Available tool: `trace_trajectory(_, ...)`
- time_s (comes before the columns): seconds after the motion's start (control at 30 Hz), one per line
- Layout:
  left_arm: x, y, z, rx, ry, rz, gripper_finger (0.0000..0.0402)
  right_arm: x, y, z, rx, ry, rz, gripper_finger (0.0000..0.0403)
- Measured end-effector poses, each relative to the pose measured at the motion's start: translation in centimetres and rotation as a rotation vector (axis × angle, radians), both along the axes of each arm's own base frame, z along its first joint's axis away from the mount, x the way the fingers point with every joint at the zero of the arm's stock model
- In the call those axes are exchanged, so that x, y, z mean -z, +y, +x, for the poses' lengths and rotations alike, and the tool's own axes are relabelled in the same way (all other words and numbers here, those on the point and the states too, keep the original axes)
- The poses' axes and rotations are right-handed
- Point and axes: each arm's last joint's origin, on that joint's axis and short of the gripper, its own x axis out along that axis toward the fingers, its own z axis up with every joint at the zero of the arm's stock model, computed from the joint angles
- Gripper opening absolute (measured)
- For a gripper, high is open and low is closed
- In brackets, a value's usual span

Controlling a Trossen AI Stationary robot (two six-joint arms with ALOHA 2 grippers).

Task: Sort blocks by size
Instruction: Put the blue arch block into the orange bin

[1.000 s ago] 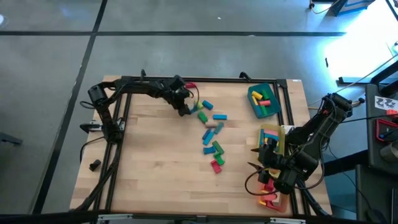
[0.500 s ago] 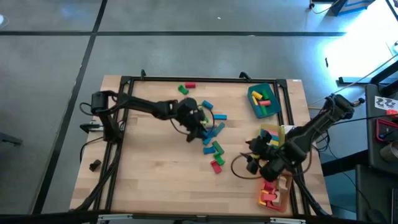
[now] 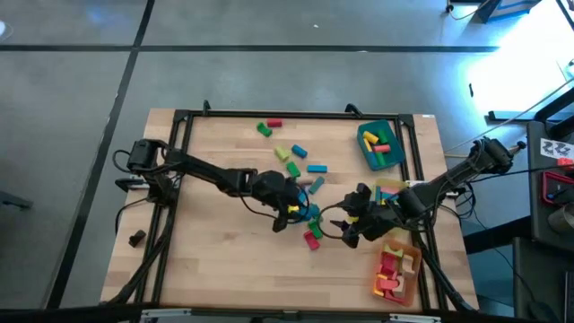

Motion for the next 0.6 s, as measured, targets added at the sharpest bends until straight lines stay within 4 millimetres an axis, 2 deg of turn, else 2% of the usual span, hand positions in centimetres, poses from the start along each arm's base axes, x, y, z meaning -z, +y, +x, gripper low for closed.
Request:
trace_trajectory(0.2, -1.5, -1.8, 0.4, 0.038, -0.161, -0.022, 0.0122, -0.5, -0.2, 0.8, -0.115, -0.038, -0.040, 0.0264)
trace_trajectory(0.33, -1.9, -2.7, 0.4, 0.050, -0.205, 0.012, 0.0122, -0.7, 0.0, 1.0, -0.173, -0.064, -0.091, 0.0264)
trace_trajectory(0.6, -2.3, -3.3, 0.5, -0.008, -0.275, 0.105, 0.0122, -1.4, 0.3, 1.5, -0.221, -0.138, -0.087, 0.0264)
